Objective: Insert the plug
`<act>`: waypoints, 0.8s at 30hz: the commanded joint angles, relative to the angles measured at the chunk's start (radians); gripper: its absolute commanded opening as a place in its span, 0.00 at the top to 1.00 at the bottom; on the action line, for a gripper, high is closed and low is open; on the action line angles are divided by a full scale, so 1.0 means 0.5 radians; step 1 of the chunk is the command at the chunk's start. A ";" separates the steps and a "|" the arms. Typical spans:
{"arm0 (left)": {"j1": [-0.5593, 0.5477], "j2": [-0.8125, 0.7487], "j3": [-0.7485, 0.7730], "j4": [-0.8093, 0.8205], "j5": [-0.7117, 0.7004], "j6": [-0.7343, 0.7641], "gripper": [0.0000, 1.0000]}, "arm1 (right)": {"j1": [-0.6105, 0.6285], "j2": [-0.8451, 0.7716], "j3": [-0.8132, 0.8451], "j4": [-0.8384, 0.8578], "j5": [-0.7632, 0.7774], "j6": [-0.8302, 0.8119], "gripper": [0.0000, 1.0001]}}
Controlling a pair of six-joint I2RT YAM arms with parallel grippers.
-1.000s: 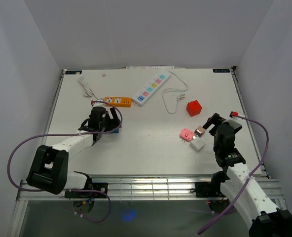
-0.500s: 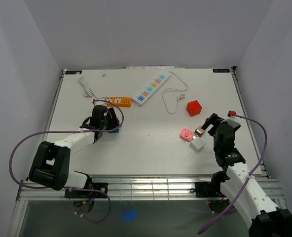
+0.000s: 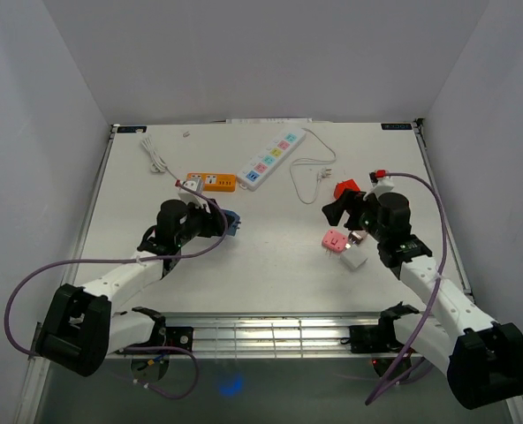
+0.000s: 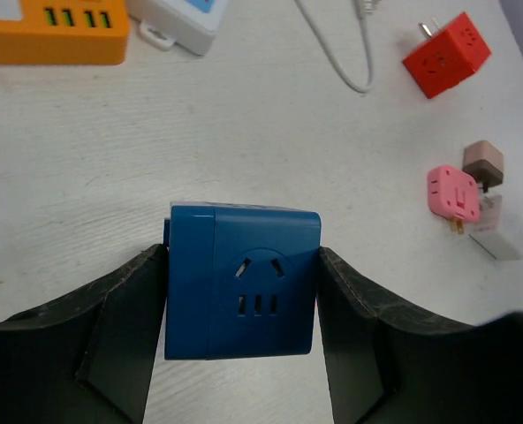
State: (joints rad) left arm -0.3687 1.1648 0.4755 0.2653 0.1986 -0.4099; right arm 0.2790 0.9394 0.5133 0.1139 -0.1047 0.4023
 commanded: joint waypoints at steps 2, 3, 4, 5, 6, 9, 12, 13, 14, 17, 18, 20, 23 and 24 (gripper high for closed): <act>-0.085 -0.066 -0.034 0.405 0.232 0.071 0.67 | 0.113 0.140 0.277 -0.007 -0.333 0.158 0.11; -0.097 -0.053 -0.031 0.432 0.259 0.080 0.67 | 0.129 0.170 0.314 -0.010 -0.382 0.177 0.11; -0.127 -0.047 -0.031 0.463 0.275 0.096 0.67 | 0.150 0.228 0.378 -0.016 -0.395 0.198 0.11; -0.149 -0.044 -0.028 0.533 0.290 0.108 0.67 | 0.196 0.253 0.412 -0.046 -0.401 0.238 0.11; -0.171 -0.035 -0.021 0.564 0.299 0.123 0.67 | 0.224 0.278 0.446 -0.056 -0.398 0.254 0.11; -0.278 -0.016 -0.012 0.687 0.305 0.209 0.67 | 0.331 0.351 0.547 -0.105 -0.331 0.355 0.11; -0.382 0.020 0.012 0.755 0.263 0.301 0.67 | 0.408 0.428 0.618 -0.123 -0.303 0.477 0.11; -0.425 0.048 0.037 0.764 0.259 0.323 0.67 | 0.427 0.471 0.636 -0.120 -0.303 0.502 0.11; -0.444 0.060 0.049 0.776 0.256 0.359 0.67 | 0.454 0.490 0.648 -0.114 -0.306 0.521 0.11; -0.496 0.106 0.095 0.801 0.244 0.393 0.67 | 0.494 0.560 0.679 -0.081 -0.337 0.582 0.11; -0.502 0.112 0.104 0.810 0.244 0.402 0.67 | 0.506 0.572 0.697 -0.080 -0.355 0.588 0.11; -0.523 0.128 0.132 0.831 0.253 0.409 0.67 | 0.540 0.612 0.710 -0.068 -0.370 0.604 0.11; -0.548 0.158 0.175 0.847 0.256 0.427 0.67 | 0.580 0.658 0.728 -0.065 -0.373 0.619 0.11; -0.554 0.168 0.181 0.847 0.253 0.433 0.66 | 0.586 0.668 0.731 -0.065 -0.389 0.625 0.11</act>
State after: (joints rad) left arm -0.6331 1.2518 0.5110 0.6167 0.3111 -0.2211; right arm 0.5549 1.2655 0.8291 0.0586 -0.2676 0.6868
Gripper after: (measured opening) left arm 0.711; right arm 0.896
